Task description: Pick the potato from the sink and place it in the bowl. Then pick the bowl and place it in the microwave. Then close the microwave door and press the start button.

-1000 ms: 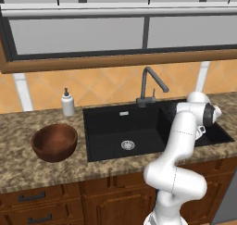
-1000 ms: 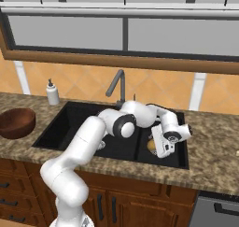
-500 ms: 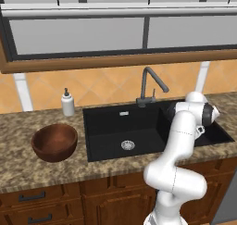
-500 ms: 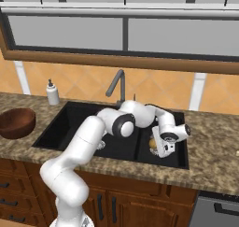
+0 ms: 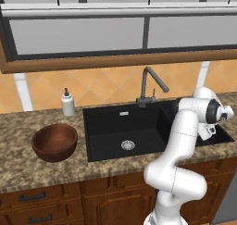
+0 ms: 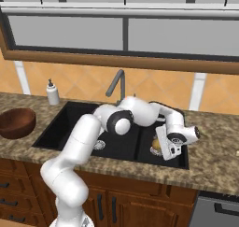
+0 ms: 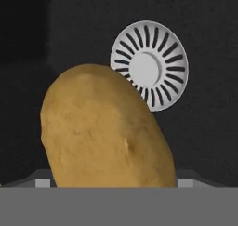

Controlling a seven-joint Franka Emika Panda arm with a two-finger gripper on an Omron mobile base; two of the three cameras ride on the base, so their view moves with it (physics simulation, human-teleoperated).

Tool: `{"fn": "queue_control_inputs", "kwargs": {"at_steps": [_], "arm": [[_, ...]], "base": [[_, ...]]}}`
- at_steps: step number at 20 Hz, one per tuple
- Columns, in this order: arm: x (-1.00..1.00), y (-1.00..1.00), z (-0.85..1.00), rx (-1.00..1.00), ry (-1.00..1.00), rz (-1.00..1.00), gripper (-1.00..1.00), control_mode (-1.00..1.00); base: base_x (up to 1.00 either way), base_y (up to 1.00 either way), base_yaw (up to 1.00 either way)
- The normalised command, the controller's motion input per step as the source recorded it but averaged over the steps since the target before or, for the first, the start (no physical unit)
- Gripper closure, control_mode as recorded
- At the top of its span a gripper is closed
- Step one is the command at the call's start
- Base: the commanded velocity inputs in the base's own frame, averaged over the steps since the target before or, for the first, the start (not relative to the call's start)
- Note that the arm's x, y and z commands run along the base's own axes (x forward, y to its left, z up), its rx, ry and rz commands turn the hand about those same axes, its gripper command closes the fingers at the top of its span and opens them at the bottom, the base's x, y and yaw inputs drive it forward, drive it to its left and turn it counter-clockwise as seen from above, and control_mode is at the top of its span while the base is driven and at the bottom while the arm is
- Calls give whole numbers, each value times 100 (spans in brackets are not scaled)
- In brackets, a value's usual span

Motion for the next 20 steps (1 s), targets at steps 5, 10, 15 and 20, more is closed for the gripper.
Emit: {"fn": "queue_control_inputs", "kwargs": {"at_steps": [5, 10, 15, 20], "arm": [[-91, -2, 100, -3, -5, 10, 100, -100], [-99, 17, 100, -7, -3, 12, 100, -100], [-100, 94, 60, -13, 0, 25, 100, -100], [-99, 100, 43, -7, 0, 25, 100, -100]], "base": [[0, 0, 0], [0, 0, 0], [0, 0, 0], [0, 0, 0]]}}
